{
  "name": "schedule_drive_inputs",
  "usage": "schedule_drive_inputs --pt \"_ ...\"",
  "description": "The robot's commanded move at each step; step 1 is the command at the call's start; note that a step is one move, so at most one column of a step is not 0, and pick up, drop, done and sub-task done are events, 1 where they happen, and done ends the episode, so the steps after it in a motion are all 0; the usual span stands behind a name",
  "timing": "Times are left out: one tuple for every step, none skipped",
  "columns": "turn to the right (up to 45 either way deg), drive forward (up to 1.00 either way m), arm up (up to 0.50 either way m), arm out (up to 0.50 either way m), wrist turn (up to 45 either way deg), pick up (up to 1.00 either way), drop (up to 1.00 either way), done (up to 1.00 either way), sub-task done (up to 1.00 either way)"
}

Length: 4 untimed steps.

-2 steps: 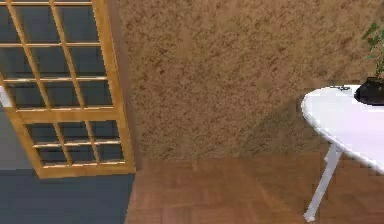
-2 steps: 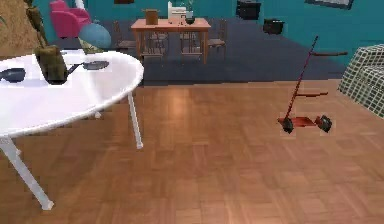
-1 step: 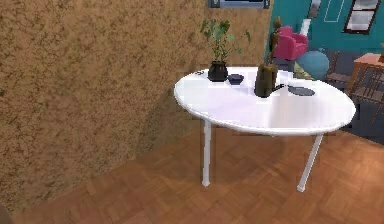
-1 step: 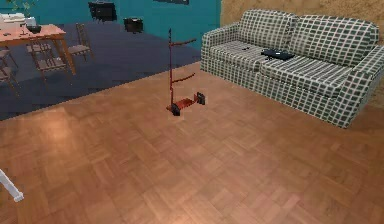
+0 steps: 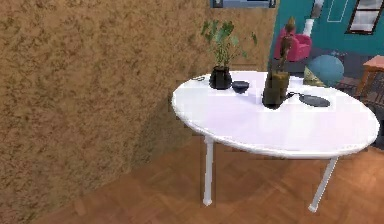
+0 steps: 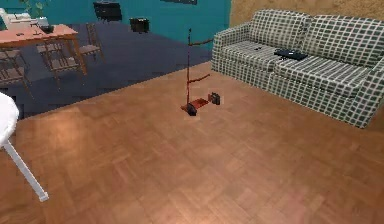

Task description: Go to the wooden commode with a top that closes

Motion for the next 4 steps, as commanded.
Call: schedule_drive_inputs --pt "-45.0 0.0 0.0 0.0 0.0 0.0 0.0 0.0 0.0" --pt "-33.0 0.0 0.0 0.0 0.0 0.0 0.0 0.0 0.0" --pt "0.0 0.3 0.0 0.0 0.0 0.0 0.0 0.0 0.0" --pt "-36.0 0.0 0.0 0.0 0.0 0.0 0.0 0.0 0.0"
